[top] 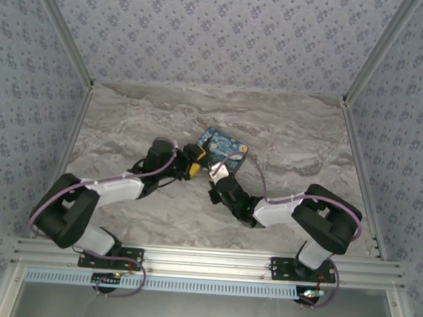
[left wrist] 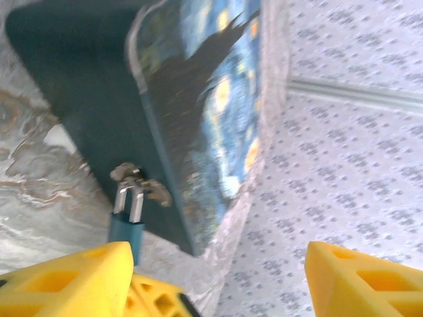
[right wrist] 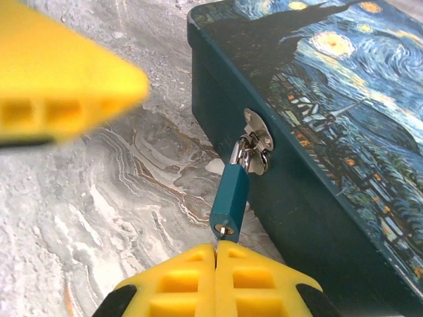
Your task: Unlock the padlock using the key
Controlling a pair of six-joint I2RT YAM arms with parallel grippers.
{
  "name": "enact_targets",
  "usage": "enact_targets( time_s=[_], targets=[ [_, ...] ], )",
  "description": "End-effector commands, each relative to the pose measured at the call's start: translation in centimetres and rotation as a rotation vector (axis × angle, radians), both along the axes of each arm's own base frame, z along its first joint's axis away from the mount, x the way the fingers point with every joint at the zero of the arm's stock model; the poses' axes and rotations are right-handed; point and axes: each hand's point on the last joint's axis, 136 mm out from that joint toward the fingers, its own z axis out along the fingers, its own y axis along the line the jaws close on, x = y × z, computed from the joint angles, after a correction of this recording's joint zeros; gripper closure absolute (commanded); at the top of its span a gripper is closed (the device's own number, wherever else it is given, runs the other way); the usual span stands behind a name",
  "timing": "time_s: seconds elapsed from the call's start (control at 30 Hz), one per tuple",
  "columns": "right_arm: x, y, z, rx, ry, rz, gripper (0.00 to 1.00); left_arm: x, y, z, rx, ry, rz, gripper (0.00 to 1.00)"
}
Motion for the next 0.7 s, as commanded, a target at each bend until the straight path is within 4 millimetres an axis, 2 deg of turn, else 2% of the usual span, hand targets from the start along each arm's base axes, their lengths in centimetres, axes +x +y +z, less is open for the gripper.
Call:
enact_targets(
  time_s=[0.0,0.33,0.53,0.67],
  targets=[
    [-0.4,0.6,0.7,0.143,0.062,-0.003,1.00,0.7,1.8,0.8,0.064,-0.011,0.018,0.29],
    [-0.6,-0.8,0.7,0.458,0.246,-0.109,1.00,4.9,2.9,7.5,0.081,-0.154,0.013,0.27],
    [-0.8,-1.5,0.4,0.632,0.377,-0.176,1.00,6.2,3.2,9.4,0.118,-0.203,0.008,0.26],
    [-1.0,-2.7,-0.5,0.720,0.465,-0.262,1.00,6.7,3.7,9.3,0.151,-0.205,0.012,0.26]
  ],
)
